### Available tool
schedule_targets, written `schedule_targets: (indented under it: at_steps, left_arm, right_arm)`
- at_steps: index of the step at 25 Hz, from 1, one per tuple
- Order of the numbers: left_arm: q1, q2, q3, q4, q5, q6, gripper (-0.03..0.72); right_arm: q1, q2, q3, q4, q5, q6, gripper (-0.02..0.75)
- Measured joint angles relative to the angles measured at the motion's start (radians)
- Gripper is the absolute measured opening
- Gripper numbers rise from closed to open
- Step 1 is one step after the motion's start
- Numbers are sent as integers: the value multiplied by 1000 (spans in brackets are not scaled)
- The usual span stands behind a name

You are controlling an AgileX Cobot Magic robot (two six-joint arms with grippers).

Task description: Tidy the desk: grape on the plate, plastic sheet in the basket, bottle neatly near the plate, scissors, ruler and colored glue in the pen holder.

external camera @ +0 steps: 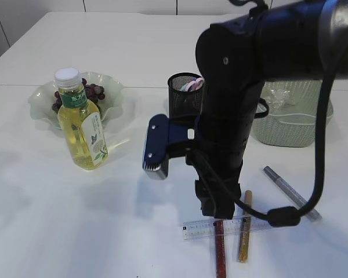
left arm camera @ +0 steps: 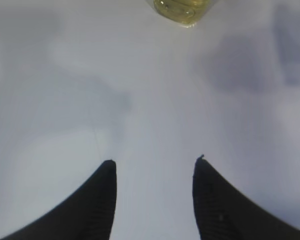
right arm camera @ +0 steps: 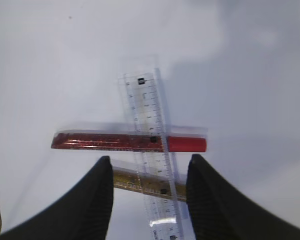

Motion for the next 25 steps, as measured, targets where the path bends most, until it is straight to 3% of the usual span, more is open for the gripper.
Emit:
schedule_targets:
  at_steps: [7,12,25]
  left_arm:
    - [0,0,0,-2,0,0,363]
    - [0,0,0,-2,-2,0,363]
    - [0,0,0,-4,-17,0,363]
  right_arm:
    - [13,2,98,-22,-123,-2,386]
    - [13,32,99,-17,-149,-2,430]
    - [13,118,99,-9,-193,-4,439]
